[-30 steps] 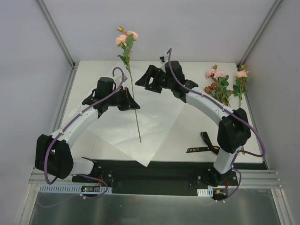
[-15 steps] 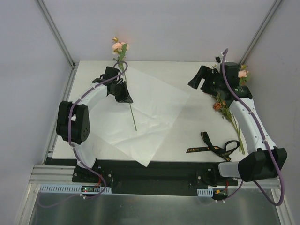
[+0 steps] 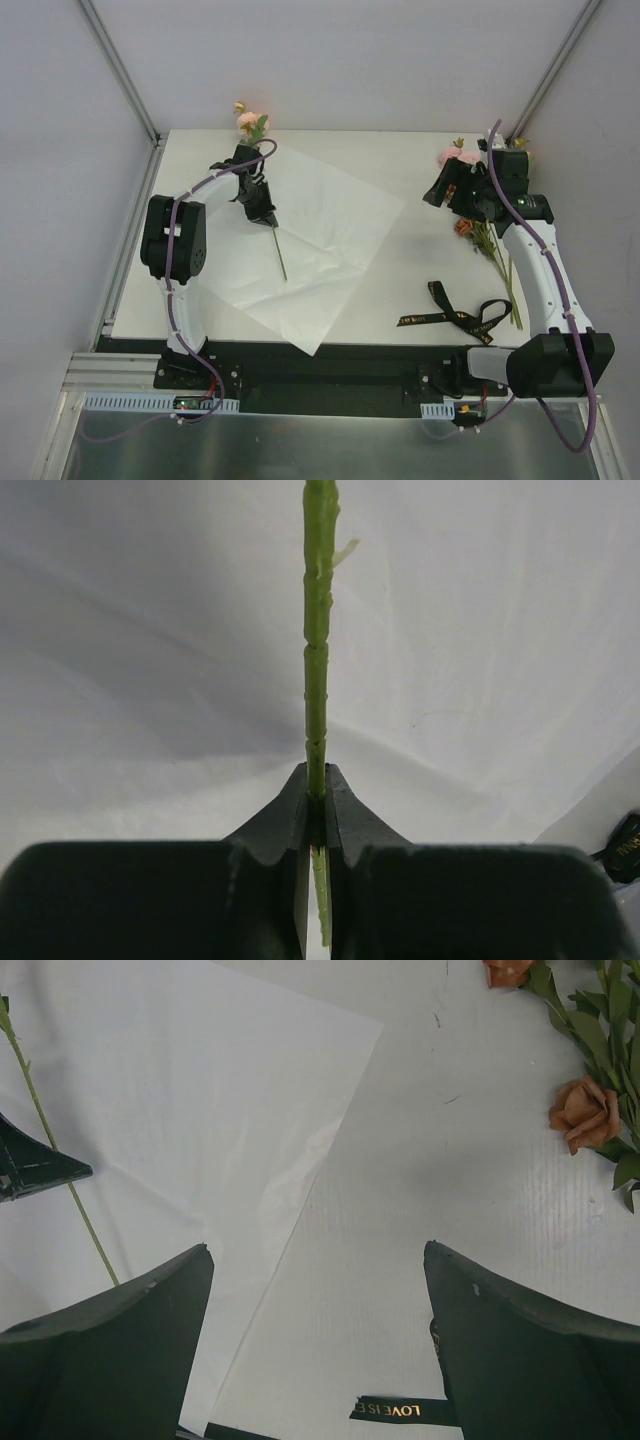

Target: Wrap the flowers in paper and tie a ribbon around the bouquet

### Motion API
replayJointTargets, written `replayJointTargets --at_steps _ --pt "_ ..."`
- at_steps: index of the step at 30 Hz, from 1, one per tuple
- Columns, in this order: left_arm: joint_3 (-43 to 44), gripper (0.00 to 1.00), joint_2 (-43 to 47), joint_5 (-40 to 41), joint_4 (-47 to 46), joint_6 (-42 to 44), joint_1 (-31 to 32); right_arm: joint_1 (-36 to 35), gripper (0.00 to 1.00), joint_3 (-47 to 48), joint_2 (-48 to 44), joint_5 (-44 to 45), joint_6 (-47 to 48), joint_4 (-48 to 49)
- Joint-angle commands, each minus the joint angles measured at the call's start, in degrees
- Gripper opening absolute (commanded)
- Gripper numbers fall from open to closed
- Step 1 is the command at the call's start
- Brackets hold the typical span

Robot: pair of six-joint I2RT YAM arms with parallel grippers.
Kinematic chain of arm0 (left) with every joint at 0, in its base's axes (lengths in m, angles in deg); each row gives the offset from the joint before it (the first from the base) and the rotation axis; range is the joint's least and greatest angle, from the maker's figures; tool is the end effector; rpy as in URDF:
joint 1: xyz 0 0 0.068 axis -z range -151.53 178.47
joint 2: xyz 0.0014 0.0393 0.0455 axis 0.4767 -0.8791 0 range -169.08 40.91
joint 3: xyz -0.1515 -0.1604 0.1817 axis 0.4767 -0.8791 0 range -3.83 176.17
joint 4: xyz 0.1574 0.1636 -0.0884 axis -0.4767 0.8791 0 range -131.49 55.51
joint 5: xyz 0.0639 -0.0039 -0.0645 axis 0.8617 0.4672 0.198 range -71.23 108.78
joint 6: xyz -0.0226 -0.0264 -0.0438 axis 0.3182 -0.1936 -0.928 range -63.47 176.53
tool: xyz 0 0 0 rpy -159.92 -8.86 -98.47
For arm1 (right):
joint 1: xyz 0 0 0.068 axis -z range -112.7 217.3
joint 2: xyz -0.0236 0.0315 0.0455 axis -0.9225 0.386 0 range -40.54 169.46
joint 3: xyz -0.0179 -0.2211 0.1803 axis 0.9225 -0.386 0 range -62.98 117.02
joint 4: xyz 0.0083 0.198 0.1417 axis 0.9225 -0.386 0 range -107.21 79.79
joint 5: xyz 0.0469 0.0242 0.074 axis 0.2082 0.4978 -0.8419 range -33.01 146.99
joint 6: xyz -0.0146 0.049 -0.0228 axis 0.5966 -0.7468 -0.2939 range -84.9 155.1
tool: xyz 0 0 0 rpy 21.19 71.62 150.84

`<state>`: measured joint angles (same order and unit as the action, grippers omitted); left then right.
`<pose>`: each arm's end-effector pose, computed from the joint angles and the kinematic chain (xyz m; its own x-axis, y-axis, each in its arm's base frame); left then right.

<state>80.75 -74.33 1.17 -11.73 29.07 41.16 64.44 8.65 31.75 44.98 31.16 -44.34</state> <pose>0.4050 -0.1032 0.2045 -0.9166 -0.2441 -0.3166 -0.0762 0.8841 -0.4610 0.2531 0.0206 0.3714 -0.5835 0.0383 -0.8112 -0.1797 0.9680 0.1750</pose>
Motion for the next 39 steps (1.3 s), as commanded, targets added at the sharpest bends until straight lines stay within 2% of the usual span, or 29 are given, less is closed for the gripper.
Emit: replayJointTargets --at_steps 1,8,13,14,20,24,27,28,29,30,32,33,36,39 --pt "3.2 0.0 -1.9 0.8 1.9 0.2 0.0 0.2 0.9 -0.4 -2.6 -0.2 1.2 -0.3" --pt "4.2 0.0 -4.1 1.0 2.2 1.2 -0.1 0.6 0.9 -1.2 -3.9 0.8 2.0 -1.0" --pt "3.8 0.09 -4.1 0.6 2.1 1.0 -0.1 0.7 0.9 -2.2 -4.4 0.9 2.0 -0.9" --pt "3.8 0.14 -4.1 0.6 2.1 1.2 -0.1 0.7 0.9 -2.3 -4.4 0.8 1.9 -0.9" --pt "2.9 0.11 -3.4 1.0 2.1 1.4 -0.1 0.7 0.9 -2.4 -3.7 0.4 1.7 -0.9" --pt "2.0 0.21 -1.8 1.8 2.5 1.6 -0.1 0.7 0.91 -2.4 -3.4 1.5 3.0 -0.7" --pt "0.3 0.32 3.0 0.4 2.6 1.7 0.0 0.9 0.91 -3.0 -1.4 9.6 8.2 -0.3" --pt "-0.1 0.39 4.0 -0.3 2.6 1.9 0.3 1.4 0.93 -3.7 -0.4 12.0 10.4 1.7" --pt "-1.2 0.41 5.5 -0.7 2.6 2.3 0.5 2.8 0.93 -4.5 0.4 17.3 12.9 3.1" --pt "-2.0 0.43 8.8 -1.7 2.6 2.5 0.8 3.6 0.93 -5.6 2.8 19.0 17.2 4.5" --pt "-5.0 0.47 12.7 -2.4 2.6 2.8 2.0 8.5 0.94 -3.8 6.6 21.7 18.8 4.3" --pt "-6.0 0.48 16.8 -3.1 2.4 3.0 2.7 10.5 0.93 -2.3 11.1 21.2 19.5 3.2" --pt "-10.1 0.52 24.5 -5.1 0.8 4.8 5.9 16.8 0.89 1.4 15.7 16.2 20.1 2.2" --pt "-13.3 0.56 29.5 -13.0 -1.7 6.1 8.6 19.8 0.87 3.2 19.6 15.8 20.7 2.1"
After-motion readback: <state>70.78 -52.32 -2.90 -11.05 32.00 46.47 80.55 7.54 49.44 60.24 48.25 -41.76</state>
